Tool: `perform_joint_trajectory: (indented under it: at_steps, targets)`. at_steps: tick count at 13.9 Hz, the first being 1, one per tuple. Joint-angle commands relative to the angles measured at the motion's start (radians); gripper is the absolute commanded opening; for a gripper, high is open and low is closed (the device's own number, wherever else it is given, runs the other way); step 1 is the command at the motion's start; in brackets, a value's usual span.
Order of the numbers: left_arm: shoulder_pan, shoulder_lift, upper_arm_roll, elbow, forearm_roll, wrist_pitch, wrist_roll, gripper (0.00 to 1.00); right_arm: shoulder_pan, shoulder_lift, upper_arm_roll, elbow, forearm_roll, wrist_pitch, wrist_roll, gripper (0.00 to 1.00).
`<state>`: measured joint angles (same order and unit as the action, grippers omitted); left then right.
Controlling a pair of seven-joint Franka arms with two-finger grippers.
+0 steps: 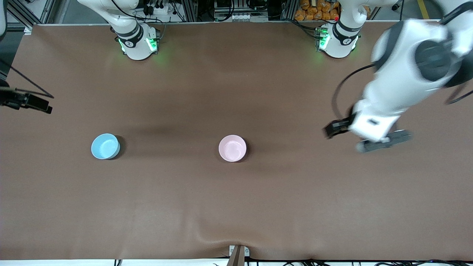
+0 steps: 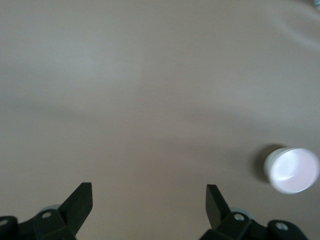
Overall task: Stack pink and blue bowls on white bowl
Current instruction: 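Withdraw the left gripper while the right gripper reaches the blue bowl, then grasp the blue bowl rim with the right gripper and lift it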
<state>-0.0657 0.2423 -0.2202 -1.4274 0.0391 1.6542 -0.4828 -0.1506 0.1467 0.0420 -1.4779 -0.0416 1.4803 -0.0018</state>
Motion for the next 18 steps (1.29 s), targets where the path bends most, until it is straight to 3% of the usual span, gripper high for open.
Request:
perform_joint_trajectory:
  at_steps: [1, 4, 6, 12, 14, 16, 18]
  targets:
    - [0.13, -0.124, -0.018, -0.134, 0.002, -0.018, 0.157, 1.0, -0.039, 0.063, 0.016, 0.001, -0.003, 0.004, -0.047, 1.0]
    - [0.211, -0.228, -0.019, -0.215, -0.022, -0.013, 0.2, 1.0, -0.059, 0.112, 0.018, -0.077, 0.008, 0.098, -0.101, 1.0]
    - [0.248, -0.282, -0.019, -0.27, -0.057, -0.013, 0.263, 1.0, -0.079, 0.116, 0.018, -0.2, 0.012, 0.246, -0.128, 1.0]
    - [0.248, -0.298, -0.022, -0.291, -0.074, -0.014, 0.295, 1.0, -0.116, 0.168, 0.018, -0.425, 0.019, 0.533, -0.205, 1.0]
    - [0.251, -0.298, -0.024, -0.291, -0.074, -0.016, 0.32, 1.0, -0.144, 0.197, 0.019, -0.495, 0.019, 0.691, -0.288, 0.9]
    - [0.251, -0.298, -0.024, -0.292, -0.074, -0.019, 0.322, 1.0, -0.164, 0.25, 0.022, -0.493, 0.023, 0.729, -0.303, 0.79]
    - [0.253, -0.298, -0.022, -0.292, -0.074, -0.019, 0.323, 1.0, -0.162, 0.267, 0.021, -0.493, 0.071, 0.732, -0.306, 0.62]
